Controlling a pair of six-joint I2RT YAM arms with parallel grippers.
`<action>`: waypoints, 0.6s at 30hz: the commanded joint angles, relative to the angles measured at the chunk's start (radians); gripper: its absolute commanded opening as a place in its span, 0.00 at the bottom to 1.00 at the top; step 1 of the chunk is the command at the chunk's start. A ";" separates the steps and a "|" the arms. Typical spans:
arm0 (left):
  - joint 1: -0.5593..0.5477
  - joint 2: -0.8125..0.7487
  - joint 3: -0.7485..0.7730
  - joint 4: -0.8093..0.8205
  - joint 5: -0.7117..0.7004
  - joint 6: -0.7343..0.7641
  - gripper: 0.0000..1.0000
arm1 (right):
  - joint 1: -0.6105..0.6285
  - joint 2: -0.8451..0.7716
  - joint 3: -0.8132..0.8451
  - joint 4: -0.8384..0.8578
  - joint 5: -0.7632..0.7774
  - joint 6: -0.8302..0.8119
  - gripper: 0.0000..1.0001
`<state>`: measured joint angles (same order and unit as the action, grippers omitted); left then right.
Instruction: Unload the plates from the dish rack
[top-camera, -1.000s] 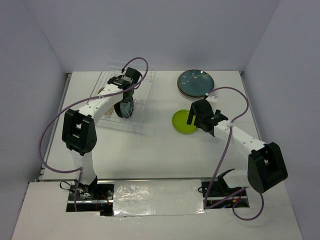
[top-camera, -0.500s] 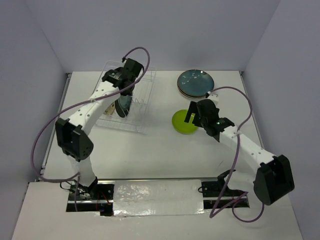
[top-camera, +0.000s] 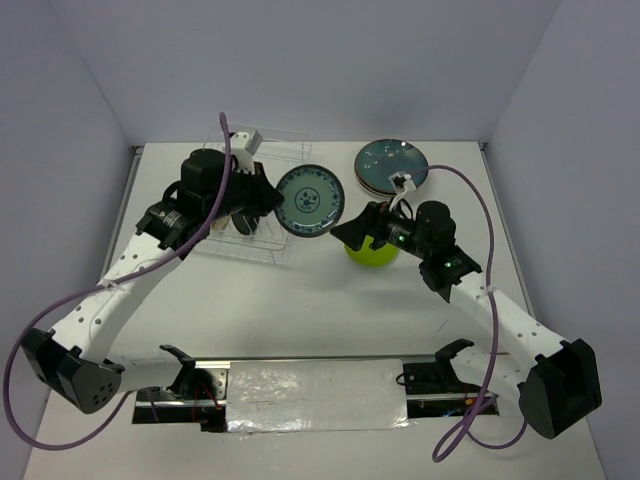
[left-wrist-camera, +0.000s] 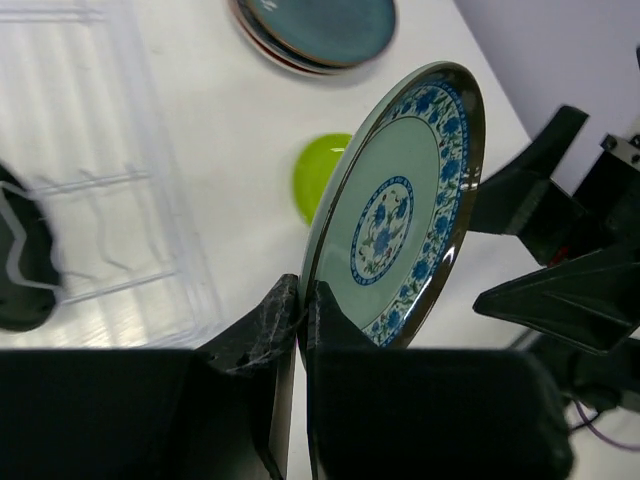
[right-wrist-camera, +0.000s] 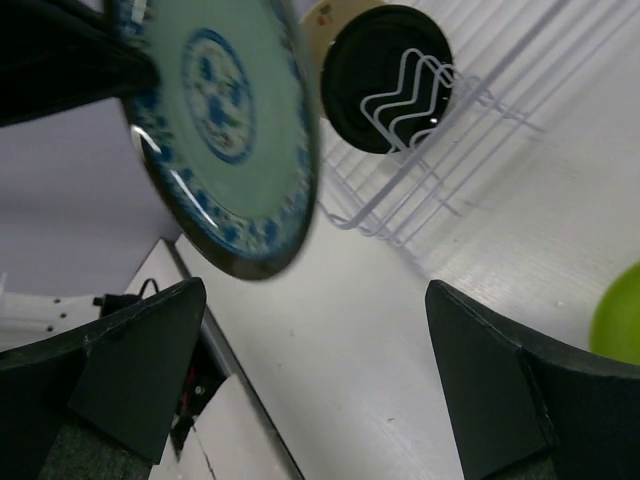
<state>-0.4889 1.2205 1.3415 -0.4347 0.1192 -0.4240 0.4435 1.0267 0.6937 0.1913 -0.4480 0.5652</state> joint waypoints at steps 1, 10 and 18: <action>0.003 0.017 -0.031 0.189 0.222 -0.062 0.00 | -0.002 -0.025 0.021 0.123 -0.129 0.021 0.97; 0.013 0.025 -0.102 0.254 0.306 -0.087 0.06 | -0.026 -0.028 -0.003 0.139 -0.059 0.062 0.05; 0.015 0.077 -0.018 -0.037 -0.166 -0.048 0.99 | -0.095 -0.019 0.016 -0.066 0.124 0.091 0.02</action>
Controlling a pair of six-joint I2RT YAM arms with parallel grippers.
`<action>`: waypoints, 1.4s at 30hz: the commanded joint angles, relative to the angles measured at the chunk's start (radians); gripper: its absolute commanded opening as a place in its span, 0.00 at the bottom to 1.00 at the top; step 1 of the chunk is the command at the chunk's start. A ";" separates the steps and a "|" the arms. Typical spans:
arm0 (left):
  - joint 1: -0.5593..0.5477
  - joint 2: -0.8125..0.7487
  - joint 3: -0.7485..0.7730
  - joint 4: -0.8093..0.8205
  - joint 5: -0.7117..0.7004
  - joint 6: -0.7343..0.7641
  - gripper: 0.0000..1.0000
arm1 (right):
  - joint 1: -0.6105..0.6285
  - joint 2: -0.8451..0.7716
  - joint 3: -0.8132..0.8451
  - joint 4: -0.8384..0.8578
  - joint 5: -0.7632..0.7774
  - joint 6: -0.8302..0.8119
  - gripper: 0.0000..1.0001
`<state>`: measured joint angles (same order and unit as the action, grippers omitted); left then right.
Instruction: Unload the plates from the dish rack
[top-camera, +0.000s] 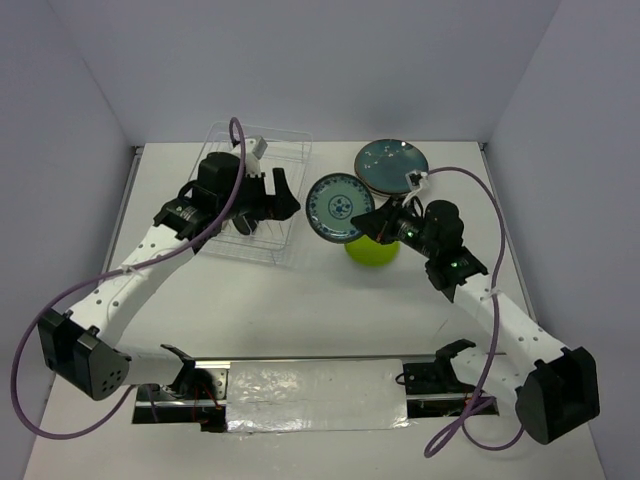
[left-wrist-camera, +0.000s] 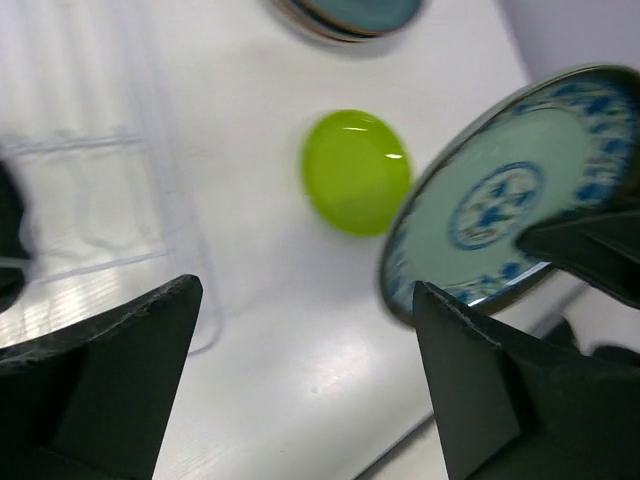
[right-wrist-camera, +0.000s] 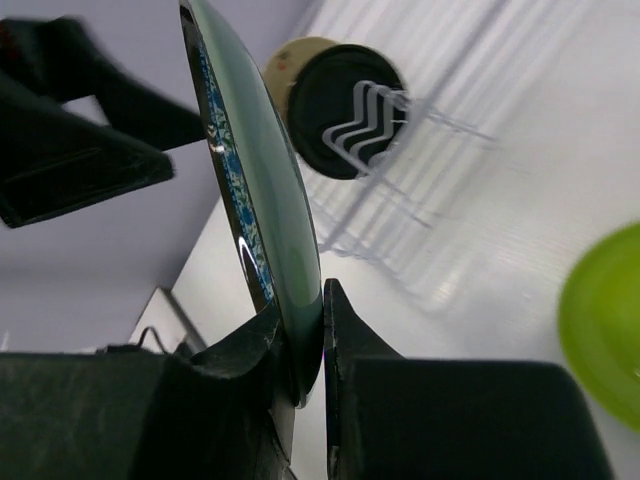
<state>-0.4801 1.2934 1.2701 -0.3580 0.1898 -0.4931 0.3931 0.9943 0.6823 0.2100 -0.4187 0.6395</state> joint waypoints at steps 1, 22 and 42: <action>0.005 0.001 0.058 -0.133 -0.281 0.022 1.00 | -0.063 0.033 0.036 -0.110 0.098 0.023 0.02; 0.006 -0.002 0.143 -0.326 -0.596 0.088 0.99 | -0.278 0.500 0.077 -0.175 0.001 -0.067 0.13; 0.009 0.079 0.212 -0.371 -0.651 0.085 0.99 | -0.226 0.440 0.203 -0.487 0.279 -0.196 0.92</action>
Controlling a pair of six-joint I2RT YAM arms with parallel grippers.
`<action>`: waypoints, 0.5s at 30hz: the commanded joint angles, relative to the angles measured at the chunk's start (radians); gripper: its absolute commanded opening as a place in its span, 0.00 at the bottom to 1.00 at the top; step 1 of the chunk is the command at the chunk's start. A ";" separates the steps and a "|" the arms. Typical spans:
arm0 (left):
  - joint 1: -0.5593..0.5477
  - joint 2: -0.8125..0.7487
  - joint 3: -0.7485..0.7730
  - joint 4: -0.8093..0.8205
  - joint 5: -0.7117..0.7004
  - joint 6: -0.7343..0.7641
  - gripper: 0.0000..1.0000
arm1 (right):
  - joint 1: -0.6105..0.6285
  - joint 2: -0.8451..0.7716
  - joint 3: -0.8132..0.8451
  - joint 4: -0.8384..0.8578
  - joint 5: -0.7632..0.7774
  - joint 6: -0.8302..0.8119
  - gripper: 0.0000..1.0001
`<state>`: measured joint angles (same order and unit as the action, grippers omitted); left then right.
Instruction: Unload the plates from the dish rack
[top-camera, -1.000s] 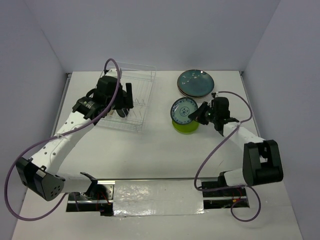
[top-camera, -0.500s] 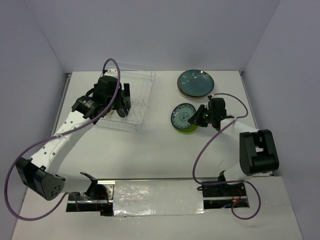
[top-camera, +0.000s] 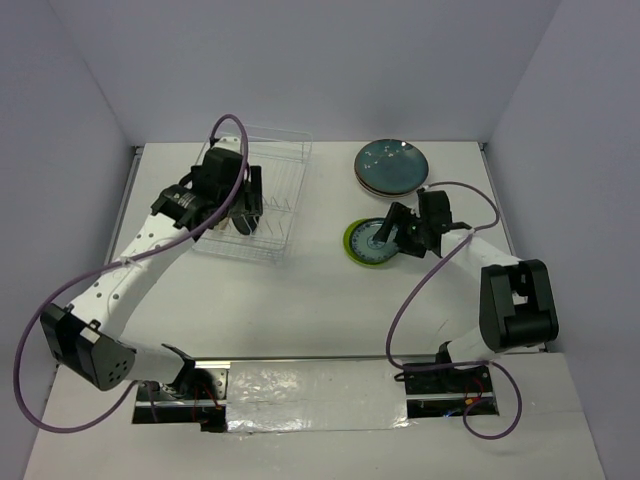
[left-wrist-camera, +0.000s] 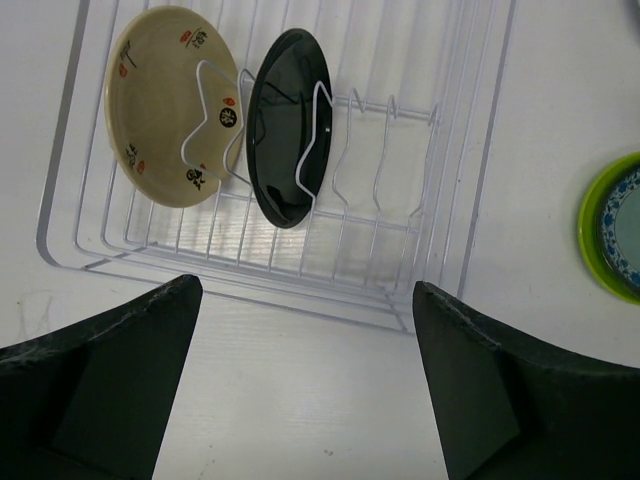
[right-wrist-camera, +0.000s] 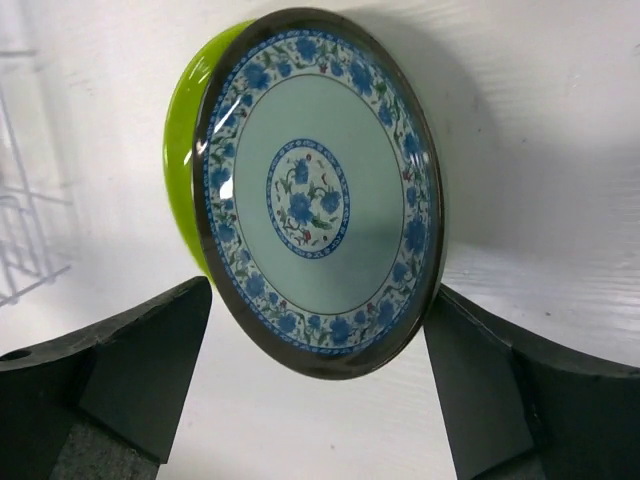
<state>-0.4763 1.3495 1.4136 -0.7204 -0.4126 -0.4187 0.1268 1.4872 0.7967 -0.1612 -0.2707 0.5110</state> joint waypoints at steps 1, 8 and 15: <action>0.004 0.048 0.099 -0.017 -0.063 0.009 1.00 | 0.057 -0.048 0.122 -0.148 0.190 -0.092 0.94; 0.011 0.134 0.169 -0.030 -0.072 0.027 0.99 | 0.148 0.059 0.213 -0.272 0.258 -0.152 0.95; 0.068 0.223 0.189 -0.025 -0.054 0.035 1.00 | 0.149 0.065 0.205 -0.274 0.261 -0.157 0.95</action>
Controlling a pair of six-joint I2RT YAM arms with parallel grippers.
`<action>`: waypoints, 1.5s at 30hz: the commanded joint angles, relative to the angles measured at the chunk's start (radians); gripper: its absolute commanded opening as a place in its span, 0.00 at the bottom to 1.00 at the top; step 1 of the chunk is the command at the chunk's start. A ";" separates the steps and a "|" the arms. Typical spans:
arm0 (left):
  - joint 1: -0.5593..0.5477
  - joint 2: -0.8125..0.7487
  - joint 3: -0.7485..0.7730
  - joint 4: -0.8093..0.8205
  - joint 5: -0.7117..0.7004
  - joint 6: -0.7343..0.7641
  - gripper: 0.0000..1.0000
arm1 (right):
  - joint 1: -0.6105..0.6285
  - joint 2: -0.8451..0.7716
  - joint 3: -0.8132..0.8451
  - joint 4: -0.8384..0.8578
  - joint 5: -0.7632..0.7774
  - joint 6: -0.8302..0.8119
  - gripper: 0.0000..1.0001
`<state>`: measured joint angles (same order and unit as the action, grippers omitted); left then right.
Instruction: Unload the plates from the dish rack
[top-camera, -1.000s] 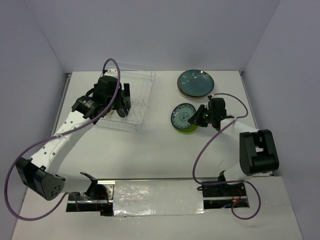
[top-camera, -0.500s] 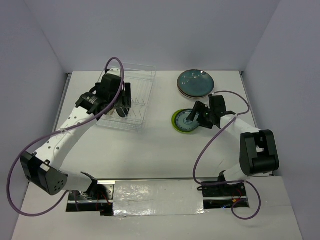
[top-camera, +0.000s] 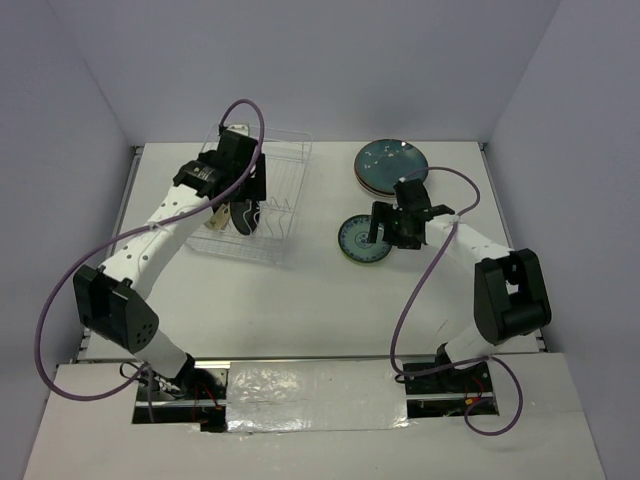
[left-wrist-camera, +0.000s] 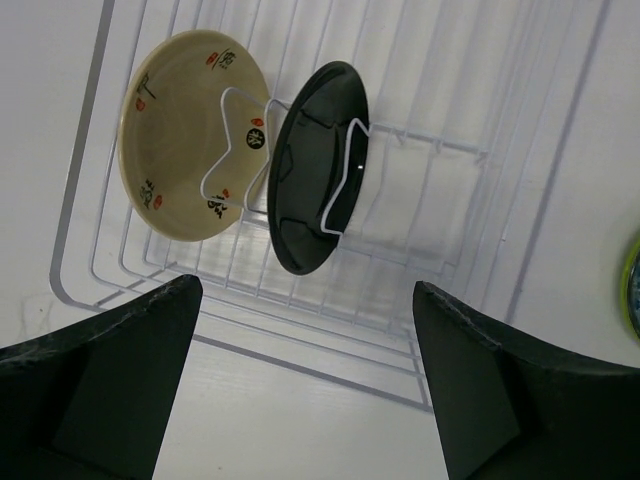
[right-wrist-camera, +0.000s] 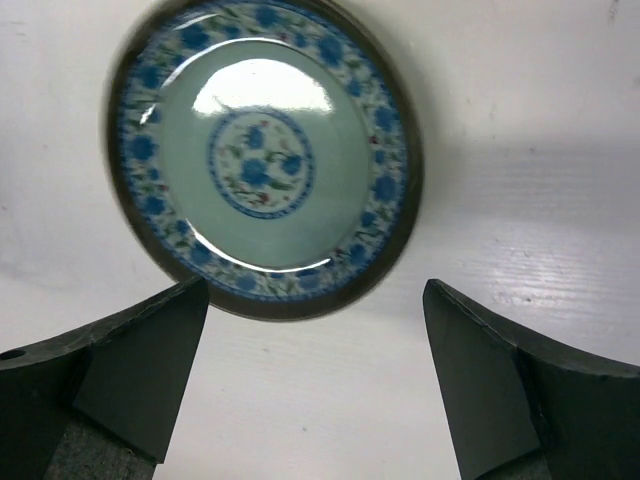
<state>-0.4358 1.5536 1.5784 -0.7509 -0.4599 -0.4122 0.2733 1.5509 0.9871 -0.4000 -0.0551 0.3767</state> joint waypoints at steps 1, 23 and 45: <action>0.041 0.028 0.025 0.007 -0.003 0.027 1.00 | 0.003 -0.003 0.015 -0.040 0.060 -0.027 0.95; 0.109 0.355 0.177 -0.008 -0.086 0.041 0.57 | 0.056 -0.316 -0.096 0.040 -0.072 -0.007 0.96; 0.052 0.301 0.302 -0.148 -0.259 0.274 0.00 | 0.076 -0.476 -0.073 -0.016 -0.049 0.007 0.96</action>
<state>-0.3744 1.9232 1.8244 -0.8406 -0.6262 -0.2119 0.3401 1.1103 0.8909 -0.4149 -0.1097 0.3771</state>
